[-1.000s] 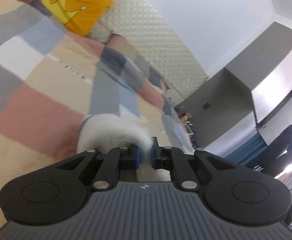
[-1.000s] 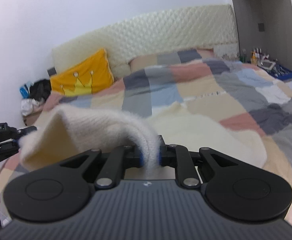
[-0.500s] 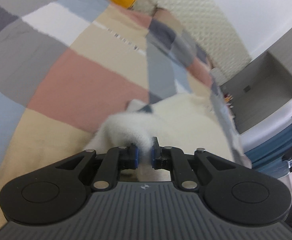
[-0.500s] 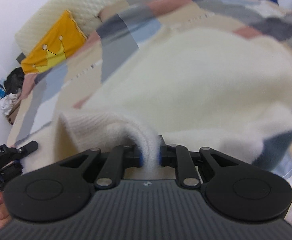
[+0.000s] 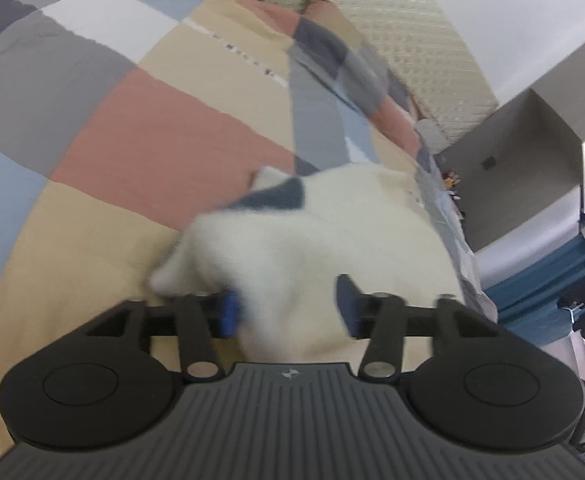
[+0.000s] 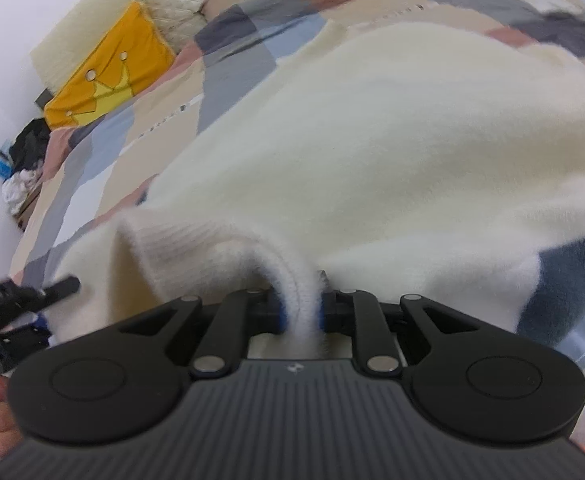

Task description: Fold large clothes

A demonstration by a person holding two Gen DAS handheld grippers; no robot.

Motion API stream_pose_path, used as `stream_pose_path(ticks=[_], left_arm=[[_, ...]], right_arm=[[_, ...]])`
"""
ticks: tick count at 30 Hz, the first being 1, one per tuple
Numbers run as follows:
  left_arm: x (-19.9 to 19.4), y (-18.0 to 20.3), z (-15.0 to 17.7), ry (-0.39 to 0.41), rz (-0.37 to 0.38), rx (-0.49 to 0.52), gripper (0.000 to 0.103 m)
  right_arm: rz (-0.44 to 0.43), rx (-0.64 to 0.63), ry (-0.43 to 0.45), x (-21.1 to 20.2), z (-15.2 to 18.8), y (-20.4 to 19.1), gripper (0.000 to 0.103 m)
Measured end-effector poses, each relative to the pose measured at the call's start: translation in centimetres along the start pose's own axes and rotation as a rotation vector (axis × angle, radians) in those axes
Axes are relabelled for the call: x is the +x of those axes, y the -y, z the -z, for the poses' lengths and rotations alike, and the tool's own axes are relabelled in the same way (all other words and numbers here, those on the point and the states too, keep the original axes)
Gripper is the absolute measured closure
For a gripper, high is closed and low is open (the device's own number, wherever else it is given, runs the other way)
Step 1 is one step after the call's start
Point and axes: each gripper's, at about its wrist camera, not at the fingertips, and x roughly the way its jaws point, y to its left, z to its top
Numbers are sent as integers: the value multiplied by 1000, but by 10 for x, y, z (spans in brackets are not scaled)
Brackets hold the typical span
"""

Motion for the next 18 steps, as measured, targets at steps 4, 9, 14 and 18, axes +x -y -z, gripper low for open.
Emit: stream_pose_path(ticks=[4,9,14,18], left_arm=[[-23,23,14,28,-20,73,34],[-44,69,44,55,-125,332,34],[-44,107,89,40,-141,596,34],[-26,123,114,-1,-133,710,34]], right_arm=[[-22,14,-3,0,0,4,86],[-33,47,-12,3,-1,7,86],[-33,51,-12,3,-1,7,85],[-47,75,-17,3,-1,10,85]])
